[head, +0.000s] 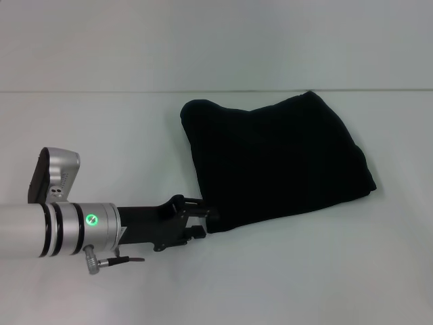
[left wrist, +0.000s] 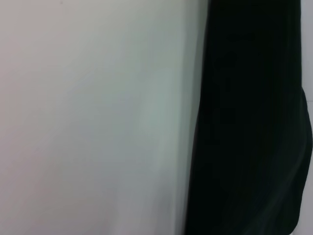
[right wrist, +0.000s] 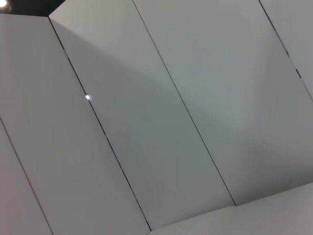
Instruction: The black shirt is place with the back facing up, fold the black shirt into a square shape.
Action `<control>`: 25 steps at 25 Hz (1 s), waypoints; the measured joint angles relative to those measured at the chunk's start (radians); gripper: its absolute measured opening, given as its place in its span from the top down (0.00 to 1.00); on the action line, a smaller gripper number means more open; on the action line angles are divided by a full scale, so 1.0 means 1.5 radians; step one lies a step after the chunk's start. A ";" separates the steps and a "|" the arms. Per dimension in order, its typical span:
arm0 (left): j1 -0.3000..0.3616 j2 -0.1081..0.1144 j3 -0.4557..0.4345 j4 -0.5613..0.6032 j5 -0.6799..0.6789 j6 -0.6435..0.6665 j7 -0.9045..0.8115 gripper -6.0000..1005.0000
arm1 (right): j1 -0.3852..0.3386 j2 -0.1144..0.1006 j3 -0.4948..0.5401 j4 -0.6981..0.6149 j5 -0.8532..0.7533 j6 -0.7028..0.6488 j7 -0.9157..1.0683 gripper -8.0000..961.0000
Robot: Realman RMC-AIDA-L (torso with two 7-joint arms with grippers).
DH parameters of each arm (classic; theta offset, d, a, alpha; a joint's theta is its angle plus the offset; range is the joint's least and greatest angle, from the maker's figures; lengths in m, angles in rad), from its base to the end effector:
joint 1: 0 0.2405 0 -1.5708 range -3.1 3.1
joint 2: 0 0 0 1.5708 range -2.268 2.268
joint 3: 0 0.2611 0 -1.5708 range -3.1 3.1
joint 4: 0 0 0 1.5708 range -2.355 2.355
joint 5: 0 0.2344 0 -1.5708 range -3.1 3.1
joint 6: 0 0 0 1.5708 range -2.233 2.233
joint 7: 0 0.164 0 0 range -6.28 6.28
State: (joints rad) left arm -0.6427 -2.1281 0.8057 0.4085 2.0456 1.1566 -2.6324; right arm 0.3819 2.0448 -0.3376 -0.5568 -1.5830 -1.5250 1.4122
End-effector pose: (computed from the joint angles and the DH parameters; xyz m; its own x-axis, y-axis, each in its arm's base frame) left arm -0.2791 0.3753 -0.1064 -0.2826 0.9115 0.2989 0.9399 0.2009 0.2761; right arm 0.3403 0.3482 0.0847 0.3424 -0.1515 -0.9273 -0.8247 -0.5213 -0.2193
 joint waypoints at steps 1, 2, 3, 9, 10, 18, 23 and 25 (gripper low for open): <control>0.000 -0.001 0.002 0.000 0.000 -0.003 0.000 0.49 | 0.000 0.000 0.000 0.000 0.000 0.000 0.000 0.27; -0.001 -0.002 0.003 0.000 0.000 -0.005 0.000 0.49 | 0.000 0.000 0.000 0.000 0.000 0.000 0.000 0.27; -0.002 -0.003 0.004 0.000 0.000 -0.006 -0.001 0.49 | 0.000 0.000 0.000 0.000 0.000 0.000 0.000 0.27; -0.009 -0.005 0.013 -0.009 0.000 -0.018 -0.002 0.49 | -0.003 0.000 0.000 0.000 0.000 0.000 0.000 0.27; -0.010 -0.005 0.014 -0.009 0.001 -0.020 -0.003 0.49 | -0.004 0.000 0.000 0.000 0.000 0.000 0.000 0.27; -0.020 -0.006 0.016 -0.015 0.000 -0.025 -0.003 0.49 | -0.007 0.000 0.001 0.001 0.000 -0.004 0.002 0.27; -0.022 -0.006 0.020 -0.017 -0.002 -0.026 -0.003 0.49 | -0.007 0.000 0.001 0.001 0.000 -0.006 0.002 0.27; -0.022 -0.006 0.020 -0.017 -0.003 -0.026 -0.003 0.49 | -0.008 0.000 0.001 0.001 0.000 -0.006 0.002 0.27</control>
State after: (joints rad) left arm -0.6765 -2.1368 0.8361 0.3834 2.0418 1.1171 -2.6361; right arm 0.3699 2.0448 -0.3358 -0.5550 -1.5831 -1.5334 1.4159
